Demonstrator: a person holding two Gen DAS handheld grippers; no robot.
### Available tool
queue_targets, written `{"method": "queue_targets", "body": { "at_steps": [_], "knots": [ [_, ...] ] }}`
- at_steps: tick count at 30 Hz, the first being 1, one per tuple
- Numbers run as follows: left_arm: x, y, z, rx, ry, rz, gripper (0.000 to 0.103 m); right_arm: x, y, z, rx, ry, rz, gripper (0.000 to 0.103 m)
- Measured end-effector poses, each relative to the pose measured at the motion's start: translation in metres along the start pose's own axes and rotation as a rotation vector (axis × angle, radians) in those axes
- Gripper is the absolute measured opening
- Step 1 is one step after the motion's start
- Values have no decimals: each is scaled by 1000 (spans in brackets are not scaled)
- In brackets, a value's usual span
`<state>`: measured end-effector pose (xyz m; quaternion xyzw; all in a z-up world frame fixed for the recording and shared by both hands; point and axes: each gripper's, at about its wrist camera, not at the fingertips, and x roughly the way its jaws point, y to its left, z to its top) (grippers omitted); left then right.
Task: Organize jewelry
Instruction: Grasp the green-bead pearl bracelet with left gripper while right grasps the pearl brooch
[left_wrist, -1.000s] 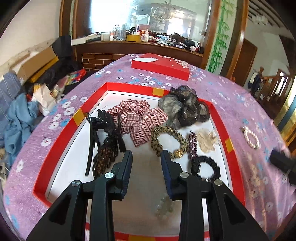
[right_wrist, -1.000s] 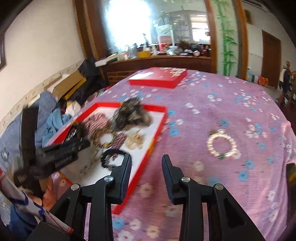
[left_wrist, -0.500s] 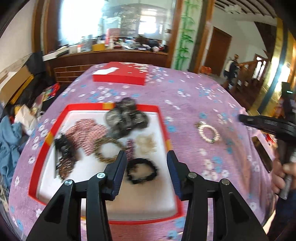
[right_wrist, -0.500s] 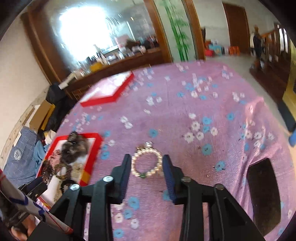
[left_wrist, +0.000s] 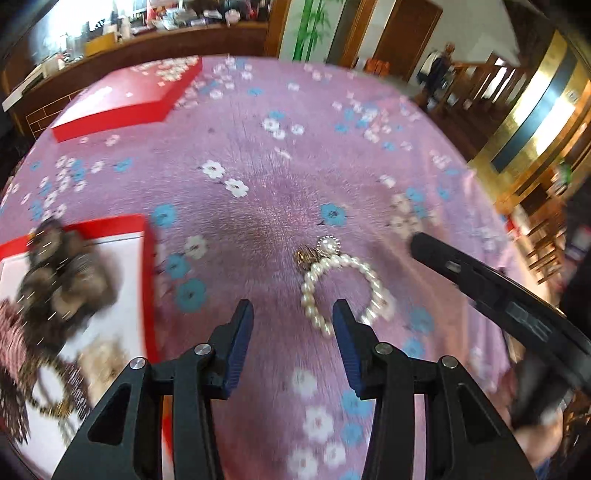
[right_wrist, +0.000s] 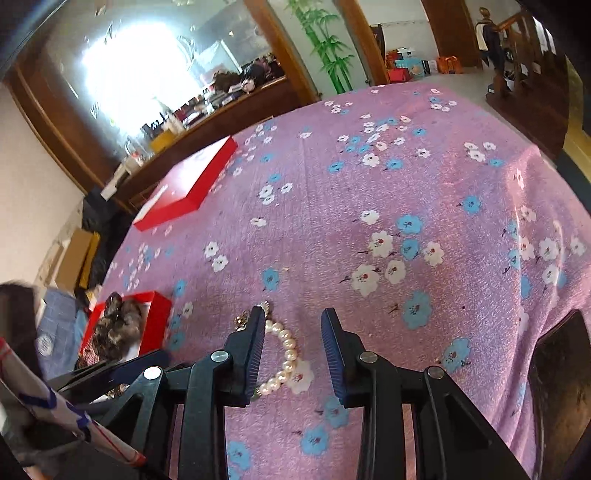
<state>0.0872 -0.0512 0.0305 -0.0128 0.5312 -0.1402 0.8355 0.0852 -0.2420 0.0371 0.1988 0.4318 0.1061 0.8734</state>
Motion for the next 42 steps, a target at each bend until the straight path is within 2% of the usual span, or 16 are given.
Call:
{"method": "queue_targets", "body": {
  "at_steps": [4, 6, 7, 11, 14, 17, 23, 29, 31, 32, 33, 34, 37, 39, 42],
  "knots": [
    [27, -7, 9, 0, 48, 4, 29, 0, -15, 2, 53, -7, 31, 34],
    [29, -15, 10, 31, 20, 31, 18, -1, -17, 3, 59, -14, 38, 34],
    [31, -19, 10, 47, 19, 42, 9, -2, -17, 3, 56, -17, 37, 34],
    [28, -25, 2, 88, -29, 102, 9, 0, -9, 2, 26, -9, 44, 34],
    [4, -8, -4, 46, -78, 40, 9, 6, -4, 0, 21, 26, 52, 34],
    [-29, 11, -10, 24, -172, 25, 9, 15, 4, -2, 10, 84, 47, 34],
    [-48, 36, -9, -43, -269, -60, 9, 37, 29, 8, -42, 124, -22, 34],
    [-51, 45, -8, -65, -288, -91, 9, 69, 44, 9, -70, 157, -89, 34],
    [-52, 47, -10, -73, -289, -93, 9, 74, 49, 8, -101, 141, -126, 33],
    [-52, 48, -10, -75, -290, -94, 9, 74, 52, 8, -117, 136, -136, 30],
    [-52, 48, -10, -76, -291, -93, 9, 75, 55, 7, -140, 130, -150, 20],
    [-52, 48, -11, -75, -290, -94, 9, 77, 58, 6, -171, 126, -166, 15],
    [-51, 48, -11, -75, -289, -88, 9, 77, 70, -2, -279, 97, -220, 14],
    [-49, 48, -10, -77, -286, -86, 9, 76, 73, -3, -297, 96, -214, 14],
    [-49, 49, -10, -80, -288, -85, 9, 63, 67, 1, -258, 58, -156, 14]
  ]
}}
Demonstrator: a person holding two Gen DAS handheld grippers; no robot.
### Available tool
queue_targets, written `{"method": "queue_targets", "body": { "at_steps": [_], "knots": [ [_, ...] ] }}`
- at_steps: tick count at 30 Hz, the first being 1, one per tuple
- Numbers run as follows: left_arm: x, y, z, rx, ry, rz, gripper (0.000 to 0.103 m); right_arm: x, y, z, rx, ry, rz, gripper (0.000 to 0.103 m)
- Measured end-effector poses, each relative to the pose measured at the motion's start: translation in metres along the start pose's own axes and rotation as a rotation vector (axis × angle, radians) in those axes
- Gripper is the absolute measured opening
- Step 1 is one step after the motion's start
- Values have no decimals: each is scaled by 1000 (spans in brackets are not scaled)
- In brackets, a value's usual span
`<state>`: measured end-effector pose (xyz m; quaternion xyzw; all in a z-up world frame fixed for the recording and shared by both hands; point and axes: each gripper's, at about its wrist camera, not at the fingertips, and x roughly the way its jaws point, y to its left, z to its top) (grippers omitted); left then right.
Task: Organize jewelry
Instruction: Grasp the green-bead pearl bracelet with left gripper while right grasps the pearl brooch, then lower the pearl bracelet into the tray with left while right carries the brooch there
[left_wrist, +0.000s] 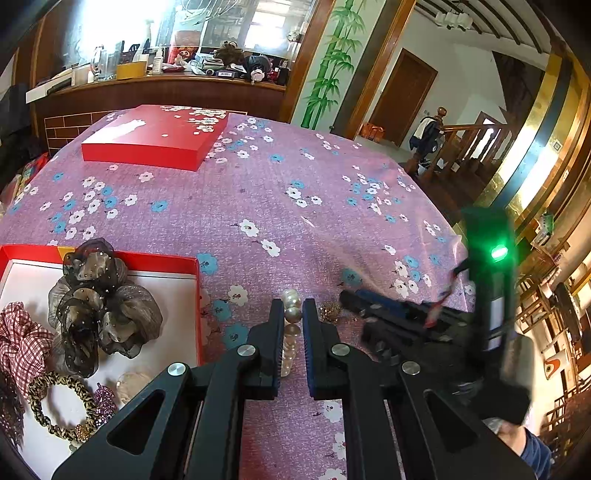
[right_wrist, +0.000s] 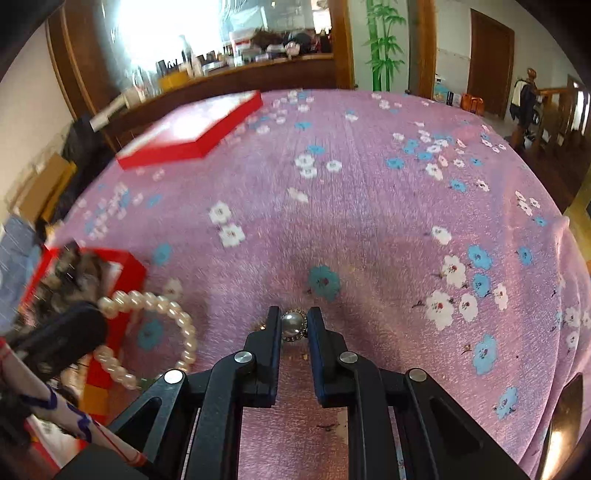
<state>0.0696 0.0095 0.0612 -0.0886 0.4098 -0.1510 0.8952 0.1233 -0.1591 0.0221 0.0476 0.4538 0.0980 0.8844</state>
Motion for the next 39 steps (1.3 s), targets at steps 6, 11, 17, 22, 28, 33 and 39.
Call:
{"method": "queue_targets", "body": {
  "at_steps": [6, 11, 17, 22, 28, 33, 39],
  "knots": [
    [-3, -3, 0, 3, -9, -17, 9, -35, -13, 5, 75, -119, 101, 15],
    [-10, -5, 3, -3, -18, -38, 9, -63, -7, 9, 85, -209, 161, 15],
    [-50, -9, 4, 0, -77, -56, 9, -90, 5, 1, 89, -248, 221, 15],
    [-89, 1, -3, -7, -110, -53, 9, -111, 27, -14, 62, -266, 279, 15],
    [-133, 35, -24, -33, -137, -10, 9, -121, 69, -37, -14, -238, 352, 15],
    [-156, 72, -47, -76, -142, 46, 9, -123, 111, -57, -100, -201, 402, 15],
    [-167, 111, -79, -134, -115, 100, 9, -112, 152, -82, -191, -133, 440, 16]
  ]
}}
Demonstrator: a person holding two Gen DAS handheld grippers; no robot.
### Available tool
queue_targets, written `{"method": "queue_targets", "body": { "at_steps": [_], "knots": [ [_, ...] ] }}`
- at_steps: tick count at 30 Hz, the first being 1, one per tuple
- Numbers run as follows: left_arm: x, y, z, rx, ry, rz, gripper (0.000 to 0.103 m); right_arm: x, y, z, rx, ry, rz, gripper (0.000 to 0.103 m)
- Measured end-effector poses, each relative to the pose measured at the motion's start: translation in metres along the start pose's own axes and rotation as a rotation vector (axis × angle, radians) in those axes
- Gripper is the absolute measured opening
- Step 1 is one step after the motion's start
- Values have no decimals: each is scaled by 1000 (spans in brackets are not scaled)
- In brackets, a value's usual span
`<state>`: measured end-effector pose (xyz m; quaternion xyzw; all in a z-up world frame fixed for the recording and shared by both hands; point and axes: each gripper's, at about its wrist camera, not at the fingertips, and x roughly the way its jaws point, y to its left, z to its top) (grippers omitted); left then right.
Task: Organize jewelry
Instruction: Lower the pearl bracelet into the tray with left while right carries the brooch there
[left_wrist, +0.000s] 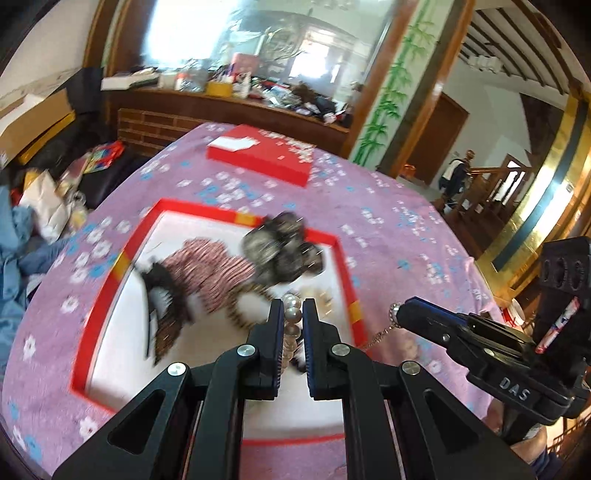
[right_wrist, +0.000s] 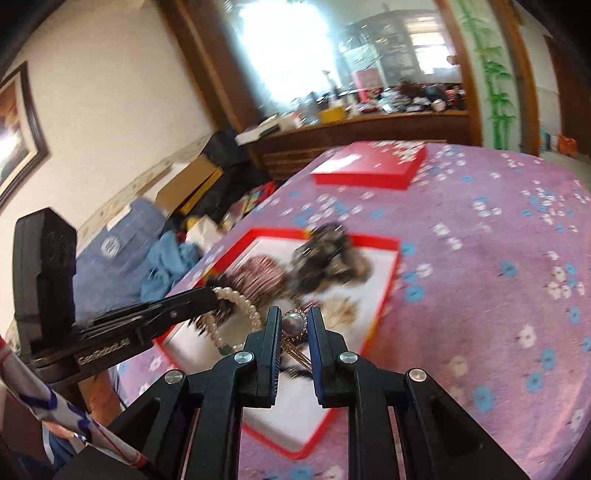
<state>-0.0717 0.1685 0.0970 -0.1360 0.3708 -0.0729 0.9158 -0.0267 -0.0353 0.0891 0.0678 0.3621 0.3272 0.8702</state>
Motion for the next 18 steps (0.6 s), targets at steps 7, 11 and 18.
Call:
{"method": "queue_targets", "body": {
  "at_steps": [7, 11, 18],
  "knots": [
    [17, 28, -23, -39, 50, 35, 9, 32, 25, -19, -60, 88, 19, 16],
    [27, 38, -31, -54, 62, 71, 9, 49, 31, -30, -94, 138, -22, 16],
    [42, 51, -39, -74, 89, 97, 9, 69, 30, -44, -124, 189, -83, 16]
  ]
}}
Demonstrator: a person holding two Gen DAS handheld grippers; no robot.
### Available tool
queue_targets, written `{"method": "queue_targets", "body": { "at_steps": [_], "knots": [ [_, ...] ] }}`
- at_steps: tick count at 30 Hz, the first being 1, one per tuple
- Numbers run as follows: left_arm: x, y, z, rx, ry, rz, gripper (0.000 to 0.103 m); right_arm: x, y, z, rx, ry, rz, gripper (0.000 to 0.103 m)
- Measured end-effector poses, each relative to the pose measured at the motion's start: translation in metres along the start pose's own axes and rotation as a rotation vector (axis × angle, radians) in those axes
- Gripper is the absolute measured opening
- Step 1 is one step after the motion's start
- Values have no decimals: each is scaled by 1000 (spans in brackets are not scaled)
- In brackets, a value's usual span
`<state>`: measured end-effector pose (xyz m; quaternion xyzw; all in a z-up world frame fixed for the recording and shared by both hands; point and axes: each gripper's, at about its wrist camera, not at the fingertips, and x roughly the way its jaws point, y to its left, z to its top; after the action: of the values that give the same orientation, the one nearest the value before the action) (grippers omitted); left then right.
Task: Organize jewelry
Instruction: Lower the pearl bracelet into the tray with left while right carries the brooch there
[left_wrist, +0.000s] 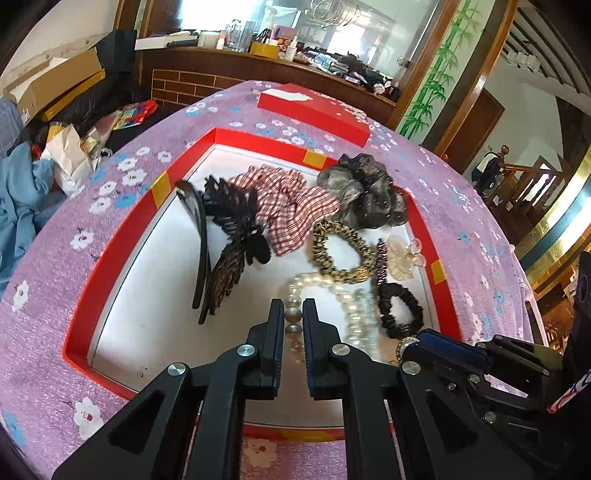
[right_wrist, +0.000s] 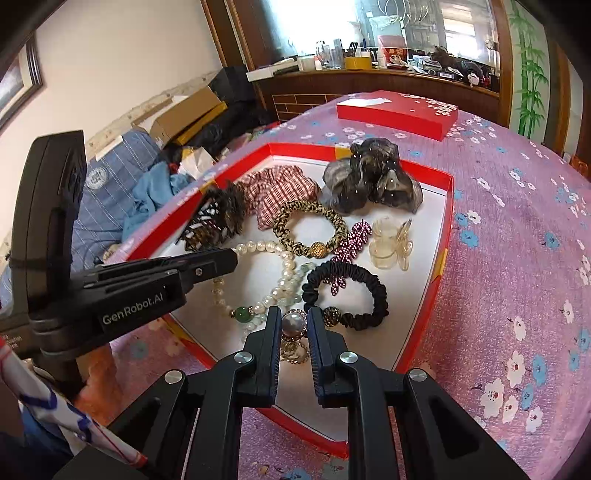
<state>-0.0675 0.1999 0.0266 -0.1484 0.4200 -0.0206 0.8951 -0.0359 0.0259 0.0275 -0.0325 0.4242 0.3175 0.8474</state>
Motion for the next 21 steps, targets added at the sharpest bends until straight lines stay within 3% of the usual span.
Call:
{"method": "queue_targets", "body": {
  "at_steps": [21],
  "knots": [
    [13, 1, -3, 5, 11, 33, 9, 16, 5, -7, -24, 31, -50, 16]
  ]
}}
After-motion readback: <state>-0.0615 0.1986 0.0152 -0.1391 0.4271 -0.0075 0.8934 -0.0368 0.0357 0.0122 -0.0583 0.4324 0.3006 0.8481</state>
